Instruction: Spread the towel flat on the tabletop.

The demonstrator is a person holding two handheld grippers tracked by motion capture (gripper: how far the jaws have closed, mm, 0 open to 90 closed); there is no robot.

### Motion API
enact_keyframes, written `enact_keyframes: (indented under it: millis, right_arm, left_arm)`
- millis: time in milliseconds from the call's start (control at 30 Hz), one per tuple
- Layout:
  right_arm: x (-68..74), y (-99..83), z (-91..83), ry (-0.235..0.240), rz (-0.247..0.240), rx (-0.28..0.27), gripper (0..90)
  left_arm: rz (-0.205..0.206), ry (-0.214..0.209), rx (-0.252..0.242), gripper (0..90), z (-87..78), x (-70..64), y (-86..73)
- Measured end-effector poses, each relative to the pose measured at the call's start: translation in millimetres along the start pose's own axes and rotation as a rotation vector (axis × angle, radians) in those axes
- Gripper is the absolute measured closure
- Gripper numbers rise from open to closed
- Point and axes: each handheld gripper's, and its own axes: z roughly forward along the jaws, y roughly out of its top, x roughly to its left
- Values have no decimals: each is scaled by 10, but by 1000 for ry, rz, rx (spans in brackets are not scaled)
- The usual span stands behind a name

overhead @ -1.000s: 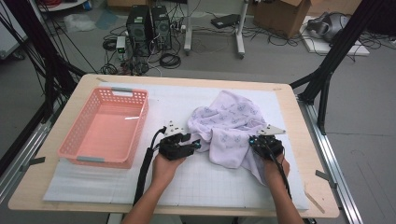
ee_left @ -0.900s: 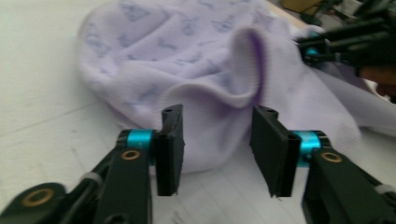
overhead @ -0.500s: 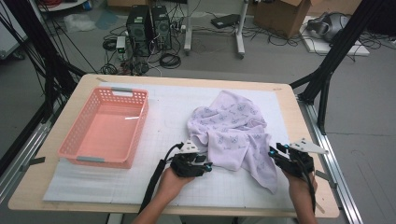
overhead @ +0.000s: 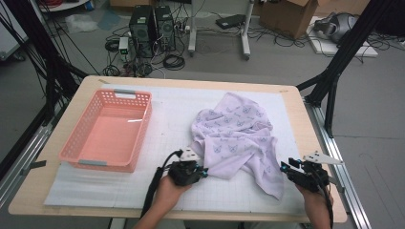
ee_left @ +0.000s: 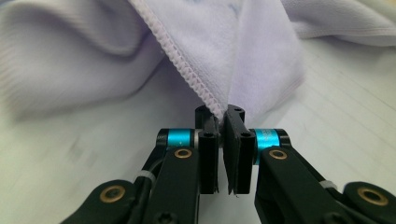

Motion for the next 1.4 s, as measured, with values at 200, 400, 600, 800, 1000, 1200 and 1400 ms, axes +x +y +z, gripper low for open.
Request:
enact_keyframes:
  millis: [200, 400, 600, 800, 1000, 1200, 1400]
  right_arm:
    - [140, -19, 127, 84, -39, 78, 527]
    - [239, -31, 203, 94, -78, 115, 532]
    - [165, -66, 114, 21, -150, 127, 882]
    - [-133, -212, -147, -104, -46, 122, 870]
    - [-99, -203, -203, -36, -1, 55, 619]
    - [-61, -207, -131, -13, -36, 82, 504]
    - [-71, -172, 46, 11, -55, 118, 500]
  left_arm:
    - [-76, -6, -86, 843, -594, 108, -282]
    - [-108, 13, -107, 844, -900, 95, -494]
    - [-150, -5, -105, 825, -866, 80, -664]
    - [-176, 42, -177, 508, -790, 106, -550]
    - [-129, 36, -96, 479, -334, 113, -308]
    - [-67, 53, -35, 461, 25, 99, -83]
    - [-42, 156, -16, 850, 81, 193, 18]
